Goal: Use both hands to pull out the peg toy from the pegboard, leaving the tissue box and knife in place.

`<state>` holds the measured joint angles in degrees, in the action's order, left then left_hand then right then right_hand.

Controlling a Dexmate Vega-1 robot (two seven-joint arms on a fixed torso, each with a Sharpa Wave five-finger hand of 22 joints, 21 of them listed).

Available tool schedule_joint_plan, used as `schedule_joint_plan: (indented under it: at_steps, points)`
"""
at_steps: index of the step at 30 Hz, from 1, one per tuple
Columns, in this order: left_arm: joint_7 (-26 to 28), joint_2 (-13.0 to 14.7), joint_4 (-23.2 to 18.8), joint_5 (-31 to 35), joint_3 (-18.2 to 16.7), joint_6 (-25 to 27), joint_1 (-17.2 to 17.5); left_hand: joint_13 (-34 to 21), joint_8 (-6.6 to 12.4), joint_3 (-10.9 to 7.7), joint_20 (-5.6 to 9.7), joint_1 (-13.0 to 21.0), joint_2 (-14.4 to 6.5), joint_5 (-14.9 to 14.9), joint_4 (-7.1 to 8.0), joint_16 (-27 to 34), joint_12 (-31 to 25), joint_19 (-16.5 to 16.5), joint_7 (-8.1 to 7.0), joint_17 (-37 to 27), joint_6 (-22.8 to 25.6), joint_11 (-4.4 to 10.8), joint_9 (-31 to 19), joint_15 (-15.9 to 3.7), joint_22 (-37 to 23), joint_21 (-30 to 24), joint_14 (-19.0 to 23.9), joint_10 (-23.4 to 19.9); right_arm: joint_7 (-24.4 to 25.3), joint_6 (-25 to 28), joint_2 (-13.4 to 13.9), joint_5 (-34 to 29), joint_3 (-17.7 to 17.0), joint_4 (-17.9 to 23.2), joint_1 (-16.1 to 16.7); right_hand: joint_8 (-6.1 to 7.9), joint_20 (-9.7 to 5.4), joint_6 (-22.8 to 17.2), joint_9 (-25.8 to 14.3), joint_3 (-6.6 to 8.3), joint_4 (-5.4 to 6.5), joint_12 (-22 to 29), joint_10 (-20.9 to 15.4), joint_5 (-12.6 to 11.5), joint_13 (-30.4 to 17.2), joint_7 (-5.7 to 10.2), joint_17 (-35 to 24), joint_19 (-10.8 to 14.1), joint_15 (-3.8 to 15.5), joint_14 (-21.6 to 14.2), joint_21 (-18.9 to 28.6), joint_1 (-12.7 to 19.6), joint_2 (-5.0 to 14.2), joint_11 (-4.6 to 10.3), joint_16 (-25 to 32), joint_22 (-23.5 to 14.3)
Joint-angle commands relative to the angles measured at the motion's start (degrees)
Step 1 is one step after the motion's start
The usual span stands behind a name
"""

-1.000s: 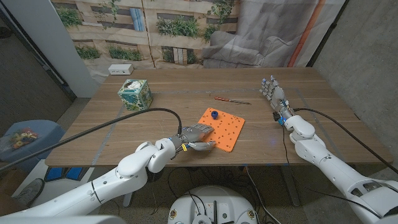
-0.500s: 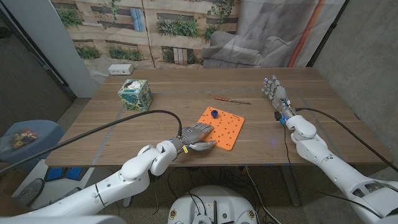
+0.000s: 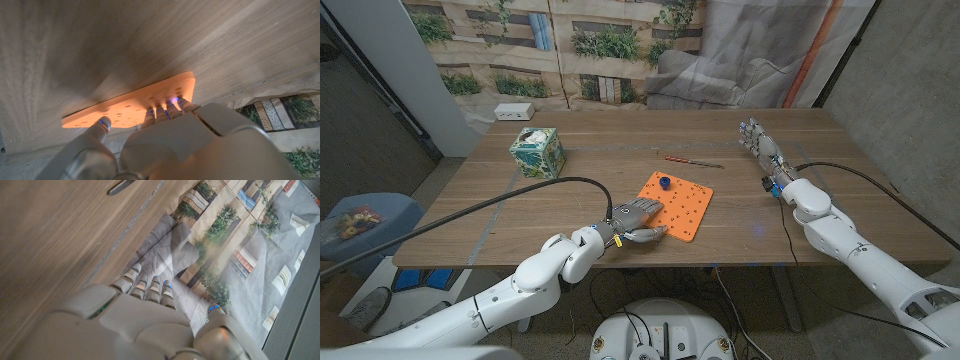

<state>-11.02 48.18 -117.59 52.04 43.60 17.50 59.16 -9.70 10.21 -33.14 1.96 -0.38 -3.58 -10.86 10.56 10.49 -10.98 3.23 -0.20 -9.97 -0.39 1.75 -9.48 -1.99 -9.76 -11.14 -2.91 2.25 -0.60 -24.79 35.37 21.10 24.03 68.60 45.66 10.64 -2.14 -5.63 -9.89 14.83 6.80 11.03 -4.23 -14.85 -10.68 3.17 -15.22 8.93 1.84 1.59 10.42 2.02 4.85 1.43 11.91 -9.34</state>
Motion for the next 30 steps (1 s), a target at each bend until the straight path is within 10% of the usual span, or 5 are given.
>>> schedule_joint_plan:
  at_steps: [1, 30]
  points:
    - [-0.4, 0.5, 0.2, -0.5, 0.2, -0.1, -0.4, -0.2, 0.5, 0.08, 6.05, -0.1, -6.1, -0.4, -0.03, 0.4, -0.1, -0.4, 0.15, -0.1, 0.4, 0.1, -0.3, -0.3, -0.1, -0.4, 0.5, -0.5, 5.4, 1.5, 5.1, -11.2, 2.5, 6.7, 0.6, 0.64, -1.69, -1.7, -0.2, 0.34, -1.32, 0.6, -1.1, -0.2, -0.2, 0.27, 0.3, 0.1, 2.06, -0.7, 0.2, 1.5, -0.65, -0.35, 0.2, -0.2]
    - [-1.4, 1.7, 0.1, -1.2, -0.2, -1.1, -0.8, -0.2, 0.56, -0.18, 5.87, 0.3, -6.5, -0.5, -0.33, 0.3, -0.3, -1.3, 0.33, 0.0, 1.8, 0.0, -0.3, -0.12, -0.1, -0.5, 1.5, -1.8, 5.1, 10.2, 14.6, -32.2, 4.6, 23.2, 0.4, 0.91, -0.07, -2.7, -0.7, 1.17, -7.62, 0.2, -0.5, 1.4, -0.5, 1.32, 1.6, 0.4, -0.35, -0.8, 0.1, 7.5, -3.7, -1.87, -0.1, -0.2]
